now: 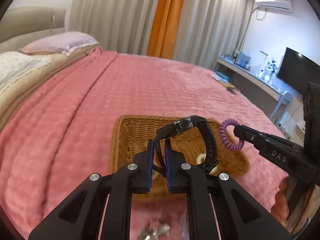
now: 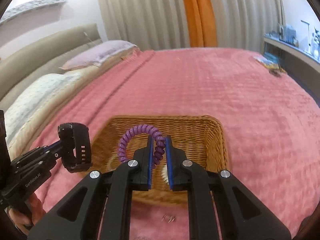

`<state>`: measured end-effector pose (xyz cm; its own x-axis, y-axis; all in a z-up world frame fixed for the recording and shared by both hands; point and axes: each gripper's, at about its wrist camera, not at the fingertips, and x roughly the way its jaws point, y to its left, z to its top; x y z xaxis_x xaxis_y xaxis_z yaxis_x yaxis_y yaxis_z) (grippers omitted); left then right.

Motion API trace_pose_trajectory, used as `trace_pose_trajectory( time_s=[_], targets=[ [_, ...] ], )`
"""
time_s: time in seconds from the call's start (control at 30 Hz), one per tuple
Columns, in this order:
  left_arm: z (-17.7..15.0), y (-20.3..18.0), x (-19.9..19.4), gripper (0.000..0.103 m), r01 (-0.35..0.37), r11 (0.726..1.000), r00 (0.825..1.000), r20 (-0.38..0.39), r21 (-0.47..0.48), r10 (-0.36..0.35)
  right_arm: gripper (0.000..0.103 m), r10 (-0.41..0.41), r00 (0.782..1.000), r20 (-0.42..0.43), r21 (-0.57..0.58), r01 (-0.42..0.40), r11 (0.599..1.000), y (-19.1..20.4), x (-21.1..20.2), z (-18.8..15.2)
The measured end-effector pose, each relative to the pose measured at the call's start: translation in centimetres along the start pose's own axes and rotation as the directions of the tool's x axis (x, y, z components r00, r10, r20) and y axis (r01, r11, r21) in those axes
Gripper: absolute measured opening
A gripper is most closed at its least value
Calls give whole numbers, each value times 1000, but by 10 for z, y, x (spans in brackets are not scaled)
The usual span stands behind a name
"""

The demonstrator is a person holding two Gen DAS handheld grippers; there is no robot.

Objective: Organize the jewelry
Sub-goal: 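Carry watch and purple coil bracelet into the basket and release both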

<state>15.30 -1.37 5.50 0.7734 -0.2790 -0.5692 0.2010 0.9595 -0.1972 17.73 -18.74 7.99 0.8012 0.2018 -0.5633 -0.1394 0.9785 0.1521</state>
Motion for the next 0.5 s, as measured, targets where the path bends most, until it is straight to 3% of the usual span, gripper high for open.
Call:
trace_pose_trajectory(
  time_s=[0.17,0.37,0.47,0.5],
  targets=[
    [-4,3,55,9,-11,1000,996,-92,-17,9,10,-34,995,-95,16,36,999,-14,41,-8],
    [-18,6,84,10,-34,999,984,-174,-5,33,10,-37,982,-185,62,49,997,-25,67,-21],
    [-19,11,81,15,-6,1000,982,-190,-22,1,11,-2,982,-190,101,22,995,-30,64,-24],
    [-18,13,75,27,11,999,982,-187,-30,-16,11,4,982,-187,107,16,994,-32,61,-25]
  ],
)
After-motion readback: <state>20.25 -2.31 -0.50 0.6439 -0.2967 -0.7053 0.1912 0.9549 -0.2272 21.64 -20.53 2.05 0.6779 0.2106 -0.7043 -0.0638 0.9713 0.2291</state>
